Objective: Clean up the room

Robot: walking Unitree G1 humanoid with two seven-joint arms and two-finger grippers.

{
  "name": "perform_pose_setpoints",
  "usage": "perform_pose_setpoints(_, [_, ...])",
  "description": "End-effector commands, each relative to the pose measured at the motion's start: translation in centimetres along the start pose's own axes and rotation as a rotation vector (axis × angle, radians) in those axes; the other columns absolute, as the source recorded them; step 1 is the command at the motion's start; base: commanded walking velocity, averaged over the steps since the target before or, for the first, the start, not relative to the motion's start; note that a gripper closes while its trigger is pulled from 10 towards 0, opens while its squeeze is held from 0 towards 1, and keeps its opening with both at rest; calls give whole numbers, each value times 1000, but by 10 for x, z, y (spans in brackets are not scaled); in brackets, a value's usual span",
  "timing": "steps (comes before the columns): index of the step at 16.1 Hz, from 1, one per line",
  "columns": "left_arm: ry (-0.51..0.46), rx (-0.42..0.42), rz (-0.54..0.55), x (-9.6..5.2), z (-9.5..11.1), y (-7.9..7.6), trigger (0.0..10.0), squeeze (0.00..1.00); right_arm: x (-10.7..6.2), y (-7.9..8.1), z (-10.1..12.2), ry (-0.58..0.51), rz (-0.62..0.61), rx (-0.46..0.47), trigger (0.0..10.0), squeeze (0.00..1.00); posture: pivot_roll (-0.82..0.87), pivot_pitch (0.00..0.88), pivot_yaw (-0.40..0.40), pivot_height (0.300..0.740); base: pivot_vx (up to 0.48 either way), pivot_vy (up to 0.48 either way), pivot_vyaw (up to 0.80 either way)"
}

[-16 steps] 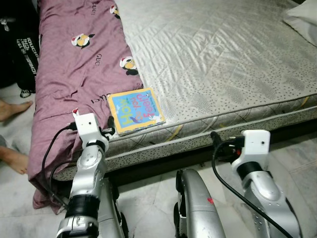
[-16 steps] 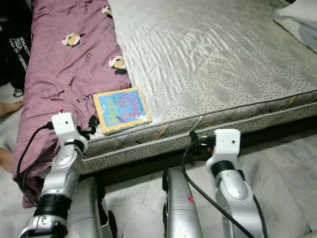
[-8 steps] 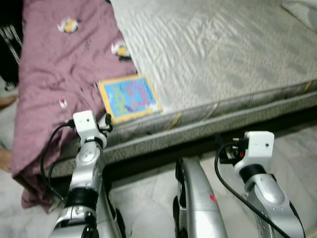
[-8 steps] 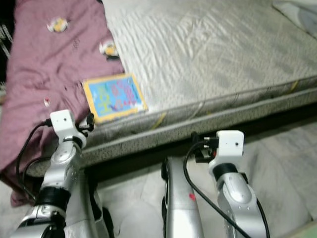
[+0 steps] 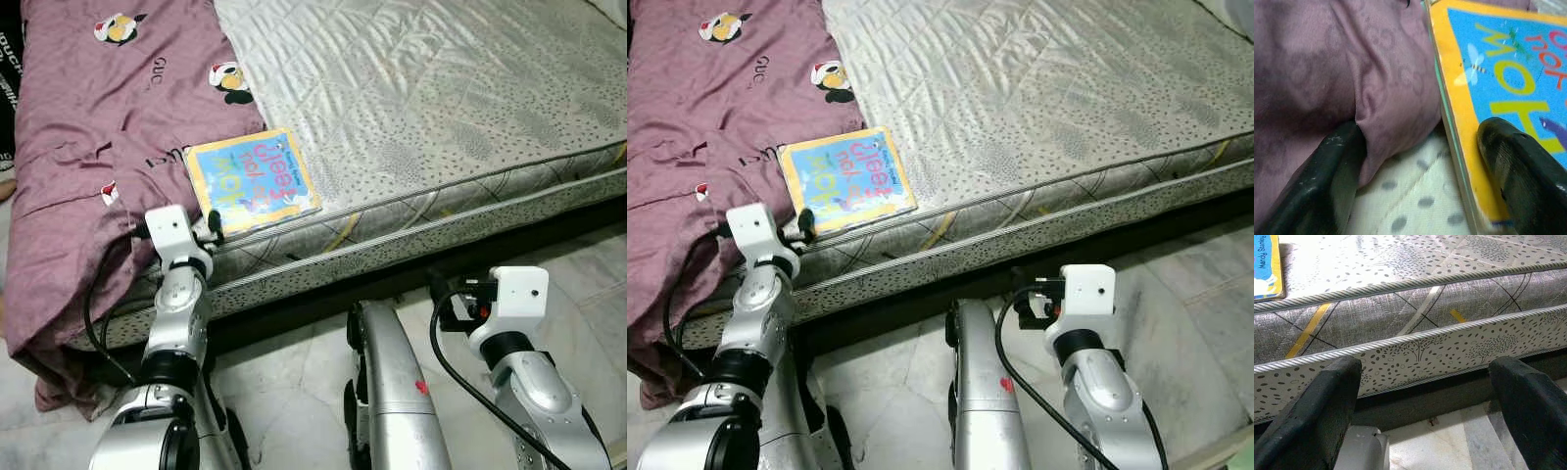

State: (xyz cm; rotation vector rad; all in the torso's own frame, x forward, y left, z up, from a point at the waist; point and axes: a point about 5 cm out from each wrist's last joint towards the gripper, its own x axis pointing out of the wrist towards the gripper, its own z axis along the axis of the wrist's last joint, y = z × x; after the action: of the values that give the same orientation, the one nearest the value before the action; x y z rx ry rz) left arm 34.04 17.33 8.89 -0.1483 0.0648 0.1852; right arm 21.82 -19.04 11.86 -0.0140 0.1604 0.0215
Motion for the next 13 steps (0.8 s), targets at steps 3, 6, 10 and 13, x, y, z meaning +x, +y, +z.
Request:
perform_pose_setpoints(3, [7, 6, -20, 5, 0, -2, 10000, 0, 0, -2, 2, -1, -17, -14, 10000, 0, -267, 203, -10, 468, 0, 0, 0])
perform_pose_setpoints(6, [47, -27, -115, 8, -2, -16, 10000, 0, 1, -3, 4, -6, -27, -17, 10000, 0, -269, 196, -5, 468, 0, 0, 0])
perform_pose_setpoints(10, [100, -30, -139, -4, -21, -24, 10000, 0, 5, -3, 3, -8, -25, -18, 10000, 0, -265, 184, 1, 468, 0, 0, 0])
perform_pose_setpoints(13, [66, -82, -16, -16, -20, -11, 10000, 0, 6, -3, 3, -8, -21, -16, 10000, 0, -263, 179, 3, 468, 0, 0, 0])
